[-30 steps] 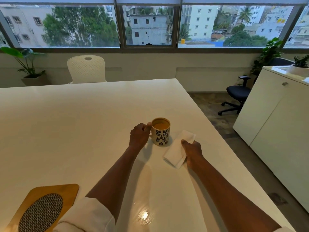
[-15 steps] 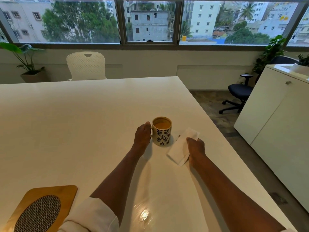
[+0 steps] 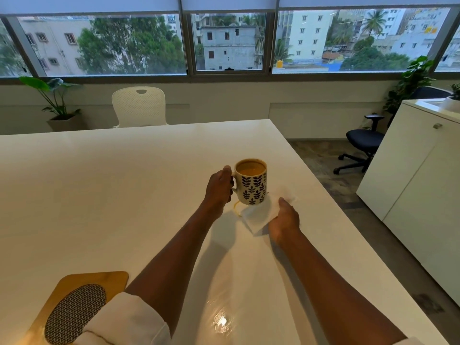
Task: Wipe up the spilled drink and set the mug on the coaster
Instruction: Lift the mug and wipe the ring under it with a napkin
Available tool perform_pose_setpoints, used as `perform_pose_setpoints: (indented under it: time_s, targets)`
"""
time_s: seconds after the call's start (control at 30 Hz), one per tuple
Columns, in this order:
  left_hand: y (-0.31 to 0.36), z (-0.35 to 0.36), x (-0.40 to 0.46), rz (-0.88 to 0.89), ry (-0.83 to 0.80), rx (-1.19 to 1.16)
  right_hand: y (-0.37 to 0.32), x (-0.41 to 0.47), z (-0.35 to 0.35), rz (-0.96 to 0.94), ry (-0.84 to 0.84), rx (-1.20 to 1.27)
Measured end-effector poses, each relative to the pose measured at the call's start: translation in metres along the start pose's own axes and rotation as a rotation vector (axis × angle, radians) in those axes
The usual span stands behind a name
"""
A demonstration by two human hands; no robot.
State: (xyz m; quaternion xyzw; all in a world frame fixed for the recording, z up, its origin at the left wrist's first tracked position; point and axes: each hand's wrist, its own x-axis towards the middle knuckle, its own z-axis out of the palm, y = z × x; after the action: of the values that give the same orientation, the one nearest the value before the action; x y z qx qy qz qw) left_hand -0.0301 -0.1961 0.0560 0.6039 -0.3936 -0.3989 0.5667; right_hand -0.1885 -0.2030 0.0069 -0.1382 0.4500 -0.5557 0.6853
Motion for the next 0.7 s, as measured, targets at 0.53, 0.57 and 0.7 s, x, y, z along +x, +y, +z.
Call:
perform_pose_setpoints:
  time_s: [0.53, 0.57, 0.7]
  targets:
    - [0.039, -0.006, -0.039, 0.115, 0.005, 0.048, 0.002, -0.038, 0.033, 0.165, -0.455, 0.517]
    - [0.04, -0.007, -0.041, 0.124, 0.003, 0.058, 0.003, -0.039, 0.033, 0.166, -0.454, 0.518]
    - [0.045, -0.011, -0.049, 0.131, -0.003, 0.079, 0.007, -0.043, 0.034, 0.187, -0.483, 0.494]
